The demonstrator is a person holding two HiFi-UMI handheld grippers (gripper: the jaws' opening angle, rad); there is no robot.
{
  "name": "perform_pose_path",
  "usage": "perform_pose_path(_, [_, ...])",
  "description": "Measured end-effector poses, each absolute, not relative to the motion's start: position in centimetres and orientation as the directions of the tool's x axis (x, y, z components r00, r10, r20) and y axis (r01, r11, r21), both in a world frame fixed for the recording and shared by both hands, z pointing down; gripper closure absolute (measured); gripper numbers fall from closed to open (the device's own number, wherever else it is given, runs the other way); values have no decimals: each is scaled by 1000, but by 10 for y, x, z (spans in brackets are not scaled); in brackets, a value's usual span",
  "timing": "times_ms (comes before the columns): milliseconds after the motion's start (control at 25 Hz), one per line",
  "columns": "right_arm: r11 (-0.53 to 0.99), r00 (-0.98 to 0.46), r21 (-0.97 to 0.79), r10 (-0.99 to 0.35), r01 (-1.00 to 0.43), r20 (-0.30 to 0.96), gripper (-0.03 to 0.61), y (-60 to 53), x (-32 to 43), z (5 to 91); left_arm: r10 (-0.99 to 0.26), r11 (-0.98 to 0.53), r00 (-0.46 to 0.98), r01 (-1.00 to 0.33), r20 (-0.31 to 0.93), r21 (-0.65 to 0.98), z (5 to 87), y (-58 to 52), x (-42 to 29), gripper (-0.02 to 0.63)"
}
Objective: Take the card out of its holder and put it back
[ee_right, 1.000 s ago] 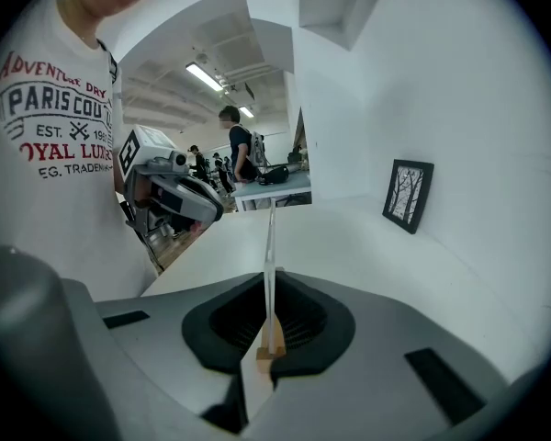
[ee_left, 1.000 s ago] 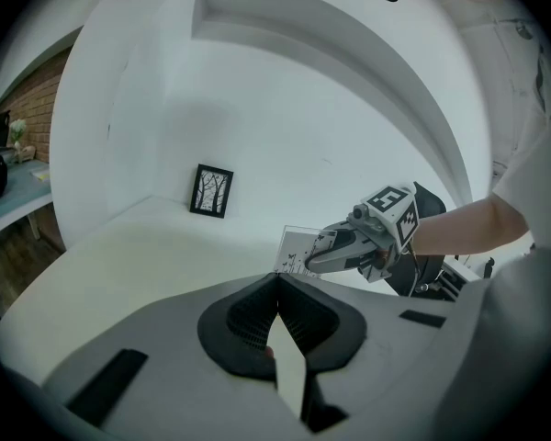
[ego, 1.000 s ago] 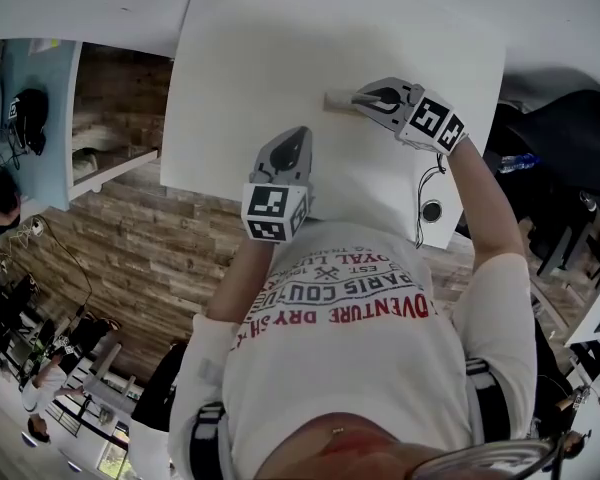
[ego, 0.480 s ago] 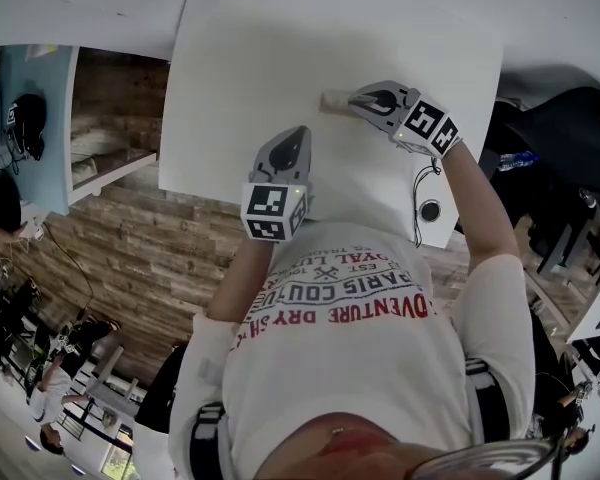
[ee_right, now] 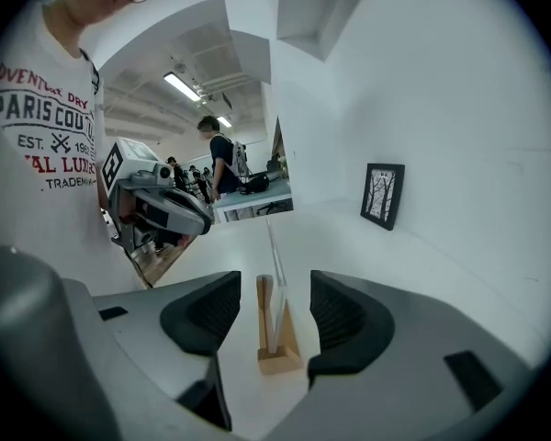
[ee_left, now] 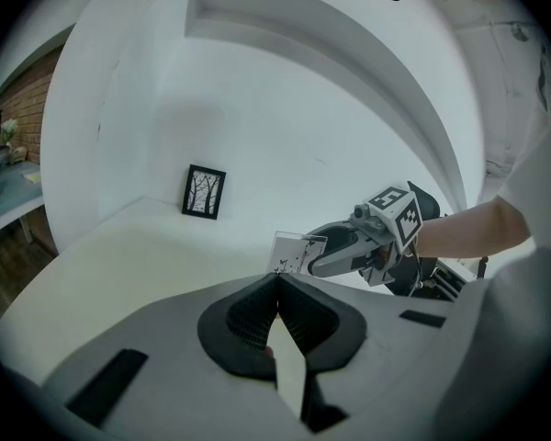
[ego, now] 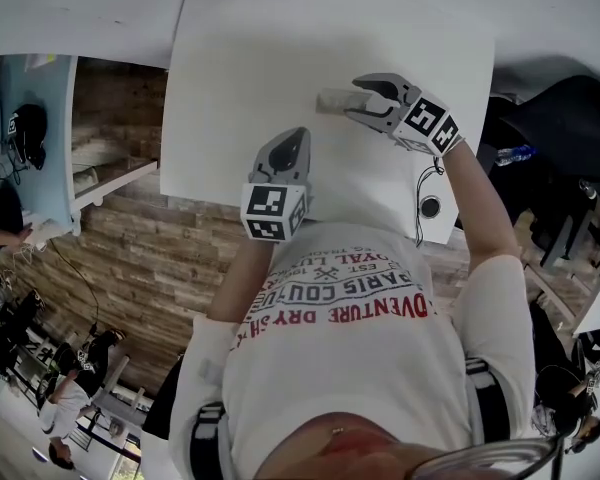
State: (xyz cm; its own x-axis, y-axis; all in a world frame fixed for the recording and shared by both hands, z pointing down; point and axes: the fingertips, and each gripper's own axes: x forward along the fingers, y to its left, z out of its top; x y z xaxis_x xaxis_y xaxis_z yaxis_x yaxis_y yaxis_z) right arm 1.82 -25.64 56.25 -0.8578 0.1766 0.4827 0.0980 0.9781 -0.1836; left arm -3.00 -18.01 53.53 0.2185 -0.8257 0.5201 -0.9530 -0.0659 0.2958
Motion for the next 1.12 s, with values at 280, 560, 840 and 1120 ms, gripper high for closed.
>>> perform_pose_path(280, [989,-917,-145,50,-8,396,350,-265,26,511,-838,-112,247,-951,487,290,520,-179,-24,589])
perform_pose_path(560, [976,-929,-57,-179,-208,325,496,-258,55,472,-856,-179,283,-947,432,265,500,-180,-12,589])
perform_pose_path(840, [897,-877,-106,-386,-430,287,542,-233,86,467,-870,-229,308,-944,384,239,477,-172,-9,589])
perform_pose_path(1120, [744,-743,-138,-596,-654,306,552,-213,107,477,-883,-274,333,-938,330,213,458,-170,-7,589])
